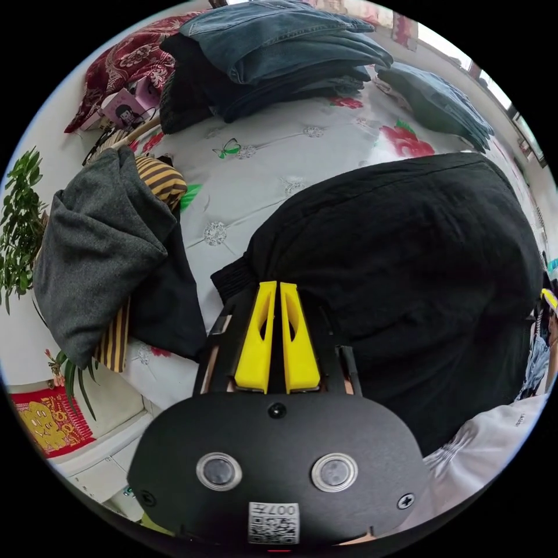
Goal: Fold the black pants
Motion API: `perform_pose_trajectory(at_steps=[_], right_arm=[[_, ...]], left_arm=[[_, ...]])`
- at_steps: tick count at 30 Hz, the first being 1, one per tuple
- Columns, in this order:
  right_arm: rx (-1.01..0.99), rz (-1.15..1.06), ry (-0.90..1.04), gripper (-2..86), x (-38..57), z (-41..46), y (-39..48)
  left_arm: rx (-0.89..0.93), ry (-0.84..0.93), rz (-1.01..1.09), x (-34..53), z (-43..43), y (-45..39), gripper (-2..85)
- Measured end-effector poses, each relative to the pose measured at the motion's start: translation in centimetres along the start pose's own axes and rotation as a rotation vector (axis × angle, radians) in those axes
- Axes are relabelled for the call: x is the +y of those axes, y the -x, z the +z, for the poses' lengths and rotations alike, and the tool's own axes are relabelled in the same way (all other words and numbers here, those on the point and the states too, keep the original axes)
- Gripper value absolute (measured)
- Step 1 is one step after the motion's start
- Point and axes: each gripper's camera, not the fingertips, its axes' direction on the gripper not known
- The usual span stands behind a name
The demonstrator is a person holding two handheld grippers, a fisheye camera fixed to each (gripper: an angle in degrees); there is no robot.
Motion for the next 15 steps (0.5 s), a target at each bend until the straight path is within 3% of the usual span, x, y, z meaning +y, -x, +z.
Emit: perform_pose_trajectory(at_steps=[4,8,15], right_arm=[[-0.107,0.228,-0.222,0.7,1.8,-2.2,-3.5],[-0.185,0.220,-0.364,3.3,-3.3,-3.5,-5.6],[-0.255,0.137,-0.322,6.6,-17.3,0.1,-5.3]], left_arm=[[-0.014,-0.078,0.056,1.1,-3.1,0.5,-0.7],[0.065,-0.177,0.036,0.4,-5.0,1.5,0.7],[0.037,-0.076,0.057,-4.3,-1.5,1.0,8.0]])
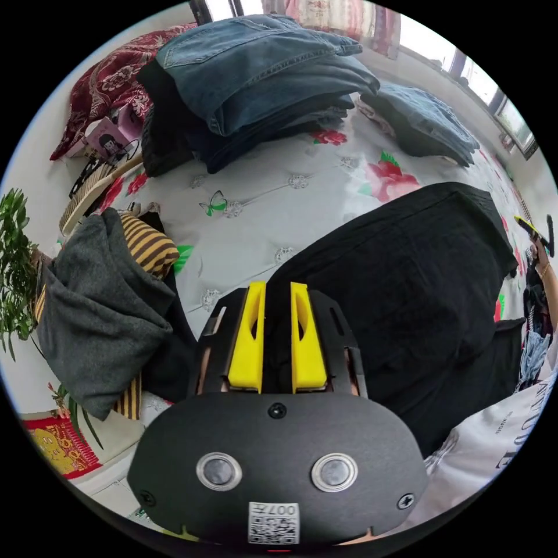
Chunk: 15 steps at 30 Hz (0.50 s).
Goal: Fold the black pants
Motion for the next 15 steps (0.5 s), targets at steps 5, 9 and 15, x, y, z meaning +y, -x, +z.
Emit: perform_pose_trajectory(at_steps=[5,9,15], right_arm=[[-0.003,0.046,0.096,6.7,-6.0,6.3,-0.6],[0.093,0.097,0.113,3.5,-6.5,8.8,-0.3],[0.137,-0.013,0.035,0.1,-6.4,5.6,1.2]], left_arm=[[-0.001,0.084,0.094,-2.1,2.6,-0.4,10.7],[0.066,0.076,0.159,-1.3,2.9,-0.3,4.6],[0.048,0.066,0.163,0.4,3.0,-0.1,-0.7]])
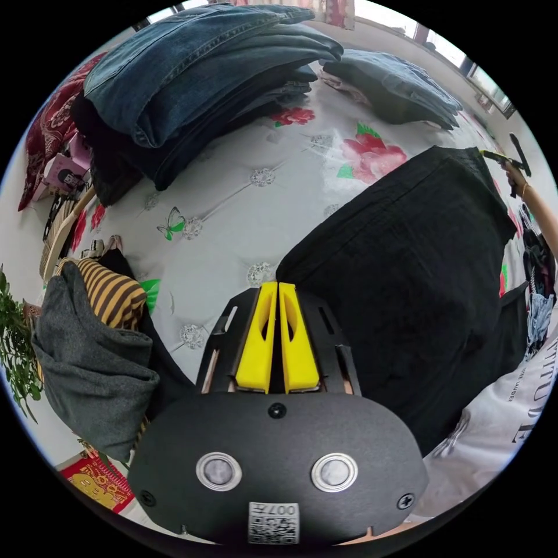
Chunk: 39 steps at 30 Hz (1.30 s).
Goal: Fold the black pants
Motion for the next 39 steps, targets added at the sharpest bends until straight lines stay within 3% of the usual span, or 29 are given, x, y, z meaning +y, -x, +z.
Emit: perform_pose_trajectory(at_steps=[3,8,17,23,29,33,39], right_arm=[[-0.103,0.021,-0.199,-0.1,0.9,-6.5,-2.3],[-0.233,0.023,-0.416,-0.2,5.5,-18.4,-5.3],[-0.228,0.131,-0.514,-0.2,26.4,-26.3,-7.9],[-0.258,0.370,-0.374,-0.3,42.8,-23.2,-9.9],[-0.223,0.585,-0.148,-0.2,51.0,-16.0,-10.3],[-0.222,0.579,-0.170,-0.2,50.0,-15.5,-10.3],[-0.096,0.362,-0.328,-0.1,48.6,-21.7,-8.3]], left_arm=[[0.027,-0.035,0.009,1.2,-1.2,0.7,-0.9],[0.066,-0.269,0.006,5.5,-8.5,2.0,-0.9],[0.132,-0.557,0.119,20.6,-18.5,0.9,-0.9],[0.239,-0.413,0.200,28.5,-15.8,-2.9,-1.0],[0.312,-0.256,0.160,31.6,-9.5,-5.6,-1.0],[0.293,-0.278,0.208,30.5,-10.5,-6.1,-1.0],[0.183,-0.354,0.272,32.8,-15.0,-6.5,-1.0]])
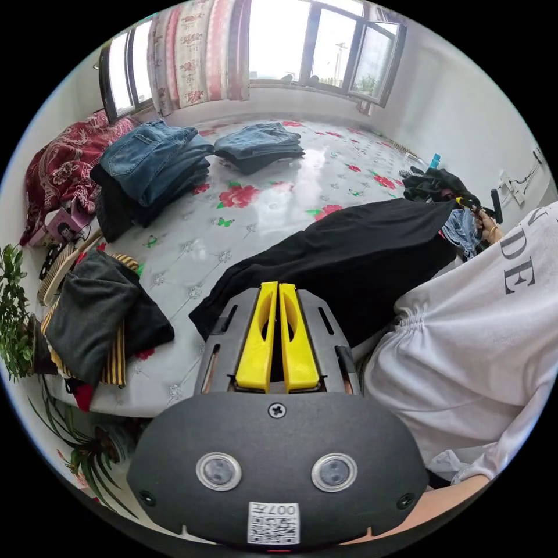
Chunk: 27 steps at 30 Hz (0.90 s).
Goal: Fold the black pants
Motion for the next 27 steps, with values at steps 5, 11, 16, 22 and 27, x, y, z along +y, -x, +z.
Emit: perform_pose_trajectory(at_steps=[5,11,16,22,27], right_arm=[[0.061,0.039,0.166,-0.2,5.8,3.1,-0.7],[0.046,0.204,0.230,-0.2,9.3,5.2,-3.4],[0.086,0.150,0.268,-0.2,8.1,6.5,-2.5],[0.412,0.267,0.448,0.0,11.1,8.6,-3.5],[0.205,0.516,0.227,0.7,13.8,4.0,-5.7]], left_arm=[[0.064,0.138,-0.088,4.5,4.1,-0.9,-1.0],[0.062,0.278,-0.025,4.9,7.6,-2.3,-1.0],[0.054,0.329,-0.020,4.3,9.2,-1.8,-0.9],[0.031,0.317,-0.179,5.8,10.6,-1.0,0.6],[0.104,0.215,-0.344,7.9,8.3,0.6,4.6]])
